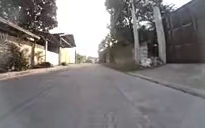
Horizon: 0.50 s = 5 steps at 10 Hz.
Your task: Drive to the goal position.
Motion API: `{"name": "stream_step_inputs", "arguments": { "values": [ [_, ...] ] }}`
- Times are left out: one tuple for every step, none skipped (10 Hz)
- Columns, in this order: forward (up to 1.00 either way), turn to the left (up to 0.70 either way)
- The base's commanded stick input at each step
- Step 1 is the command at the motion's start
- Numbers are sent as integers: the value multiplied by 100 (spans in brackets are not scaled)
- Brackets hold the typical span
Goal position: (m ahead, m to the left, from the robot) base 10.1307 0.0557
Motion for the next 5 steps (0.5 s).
{"name": "stream_step_inputs", "arguments": {
  "values": [
    [100, 0],
    [100, 0],
    [100, 0],
    [100, 0],
    [100, 0]
  ]
}}
